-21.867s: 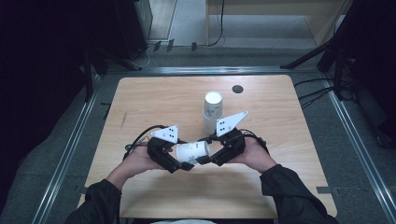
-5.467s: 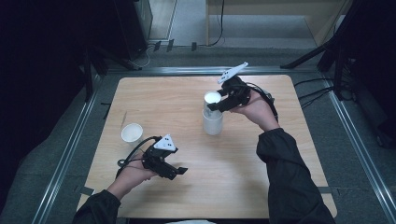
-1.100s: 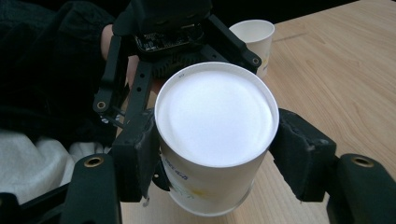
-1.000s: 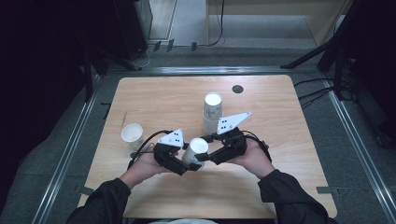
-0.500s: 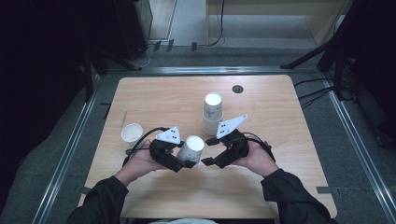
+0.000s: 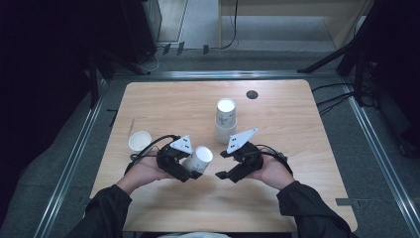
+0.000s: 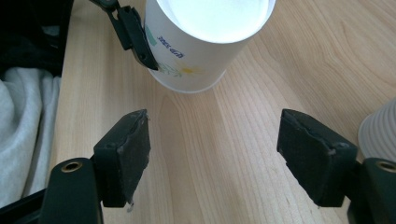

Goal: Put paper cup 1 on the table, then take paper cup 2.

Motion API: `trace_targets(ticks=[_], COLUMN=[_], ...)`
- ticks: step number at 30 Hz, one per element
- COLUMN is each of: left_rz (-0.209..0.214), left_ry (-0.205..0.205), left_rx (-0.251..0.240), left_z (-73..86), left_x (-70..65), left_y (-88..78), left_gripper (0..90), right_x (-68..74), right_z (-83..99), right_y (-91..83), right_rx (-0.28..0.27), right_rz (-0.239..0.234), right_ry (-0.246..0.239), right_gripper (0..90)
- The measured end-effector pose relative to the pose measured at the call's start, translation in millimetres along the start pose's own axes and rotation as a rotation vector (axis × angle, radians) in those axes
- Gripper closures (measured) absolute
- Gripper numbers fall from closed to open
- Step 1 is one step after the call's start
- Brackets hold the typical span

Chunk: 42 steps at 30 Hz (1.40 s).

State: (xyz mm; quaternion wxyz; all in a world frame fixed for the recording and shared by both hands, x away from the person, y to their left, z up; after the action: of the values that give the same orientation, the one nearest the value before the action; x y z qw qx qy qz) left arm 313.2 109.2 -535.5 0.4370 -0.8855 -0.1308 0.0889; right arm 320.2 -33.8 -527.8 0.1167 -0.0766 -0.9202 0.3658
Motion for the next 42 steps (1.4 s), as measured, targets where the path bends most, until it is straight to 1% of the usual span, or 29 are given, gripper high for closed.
trace_targets(ticks=[2, 4, 6, 9, 10, 11, 13, 15, 16, 19, 20, 22, 23, 24, 31, 33, 34, 36, 38, 40, 42], left_rz=[0.008, 0.001, 0.005, -0.002, 0.004, 0.009, 0.015, 0.017, 0.025, 0.030, 0.035, 0.035, 0.035, 0.035, 0.044, 0.039, 0.044, 0.050, 0.050, 0.051, 0.057], left_ry=[-0.009, 0.003, 0.004, 0.012, 0.017, 0.013, 0.024, 0.035, 0.043, 0.063, 0.069, 0.086, 0.086, 0.089, 0.111, 0.122, 0.131, 0.139, 0.139, 0.138, 0.138], left_rx=[0.014, 0.033, 0.048, 0.075, 0.080, 0.085, 0.096, 0.105, 0.116, 0.140, 0.148, 0.161, 0.168, 0.173, 0.194, 0.201, 0.210, 0.210, 0.206, 0.197, 0.188], left_z=[0.7, 1.8, 2.5, 3.6, 3.6, 3.2, 2.5, 1.5, 0.9, -0.4, -0.7, -1.1, -1.1, -1.0, -2.0, -1.8, -1.6, -2.5, -3.2, -3.6, -3.9], left_x=[-0.7, -0.9, -1.7, -3.2, -3.9, -5.6, -7.9, -10.0, -12.1, -16.6, -18.3, -21.5, -22.8, -23.6, -29.4, -30.5, -31.4, -33.2, -33.5, -33.1, -32.6], left_y=[1.0, 2.9, 4.7, 7.4, 7.7, 8.6, 9.6, 11.8, 13.9, 18.9, 20.3, 23.0, 23.7, 24.2, 28.6, 31.3, 32.7, 34.3, 34.9, 33.7, 32.2], left_gripper=[27.0, 27.0, 27.0, 27.0, 27.0, 27.0, 27.0, 27.0, 27.0, 27.0, 27.0, 27.0, 27.0, 26.9, 26.9, 26.8, 26.7, 26.5, 26.5, 26.4, 26.3], right_x=[0.4, 1.6, 2.4, 2.6, 2.6, 3.2, 3.6, 4.6, 5.0, 7.2, 8.7, 9.9, 11.3, 11.6, 19.4, 20.9, 21.3, 23.2, 25.3, 26.4, 26.2], right_z=[0.2, -0.2, -0.5, -1.2, -1.0, -0.9, -1.6, -2.2, -2.4, -2.4, -1.9, -2.3, -2.0, -2.3, -4.0, -4.7, -4.8, -4.9, -5.0, -6.2, -7.6], right_y=[1.8, 2.9, 4.2, 6.0, 6.6, 7.0, 7.5, 7.7, 8.2, 11.1, 11.7, 14.1, 14.8, 15.6, 23.3, 25.4, 26.1, 27.5, 27.1, 26.3, 24.9], right_rx=[0.001, 0.003, 0.006, 0.006, 0.008, 0.010, 0.005, 0.004, 0.004, 0.011, 0.018, 0.020, 0.025, 0.025, 0.033, 0.033, 0.035, 0.041, 0.047, 0.044, 0.046], right_rz=[-0.001, -0.005, -0.004, -0.004, 0.000, -0.004, -0.006, -0.009, -0.010, -0.021, -0.025, -0.031, -0.037, -0.040, -0.069, -0.076, -0.077, -0.087, -0.101, -0.098, -0.097], right_ry=[-0.003, -0.001, -0.007, -0.015, -0.018, -0.017, -0.028, -0.026, -0.026, -0.035, -0.029, -0.046, -0.043, -0.052, -0.077, -0.085, -0.086, -0.089, -0.088, -0.096, -0.094], right_gripper=[26.0, 26.0, 26.0, 26.0, 26.0, 26.0, 26.0, 26.0, 26.0, 26.0, 26.0, 26.0, 25.8, 25.8, 25.8, 25.8, 25.9, 27.8, 33.1, 33.5, 33.6])
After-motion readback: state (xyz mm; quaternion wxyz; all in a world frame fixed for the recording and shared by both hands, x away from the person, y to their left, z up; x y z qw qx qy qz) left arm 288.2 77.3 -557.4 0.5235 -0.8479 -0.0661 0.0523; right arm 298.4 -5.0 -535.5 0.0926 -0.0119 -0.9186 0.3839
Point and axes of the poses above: each handheld gripper's, and its own axes: y roughly forward along the jaws, z roughly out of its underside, x roughly to its left, the point moved 8 cm from there along y, roughly forward along the jaws, and after that the axes turned 4 degrees about y, right-handed, at the moved point
